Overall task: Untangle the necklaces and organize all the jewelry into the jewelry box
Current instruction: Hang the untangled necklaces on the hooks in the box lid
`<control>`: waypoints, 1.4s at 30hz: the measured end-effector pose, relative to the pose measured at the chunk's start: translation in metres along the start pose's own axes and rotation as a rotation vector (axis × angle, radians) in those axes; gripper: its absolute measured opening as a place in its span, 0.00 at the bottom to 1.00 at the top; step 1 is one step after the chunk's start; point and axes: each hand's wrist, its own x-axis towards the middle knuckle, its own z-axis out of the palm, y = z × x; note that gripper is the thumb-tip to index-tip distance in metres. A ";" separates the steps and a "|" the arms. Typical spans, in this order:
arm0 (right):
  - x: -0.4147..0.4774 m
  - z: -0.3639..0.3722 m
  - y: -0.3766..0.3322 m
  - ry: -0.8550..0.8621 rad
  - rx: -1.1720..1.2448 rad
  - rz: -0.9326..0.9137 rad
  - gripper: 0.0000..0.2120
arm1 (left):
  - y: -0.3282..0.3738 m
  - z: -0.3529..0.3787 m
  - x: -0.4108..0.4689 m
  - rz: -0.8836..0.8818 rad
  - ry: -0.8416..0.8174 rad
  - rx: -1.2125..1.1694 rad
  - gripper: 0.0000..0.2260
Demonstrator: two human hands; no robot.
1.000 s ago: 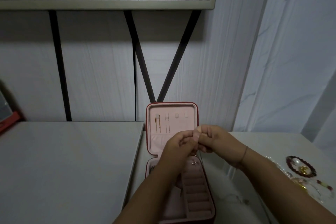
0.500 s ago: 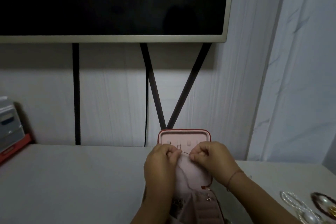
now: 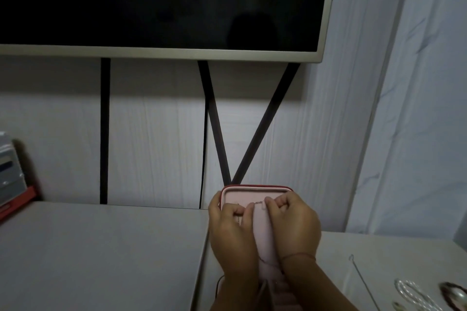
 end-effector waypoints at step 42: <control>-0.061 -0.072 0.042 -0.432 0.051 -0.226 0.15 | 0.003 -0.049 -0.044 0.211 -0.290 0.348 0.09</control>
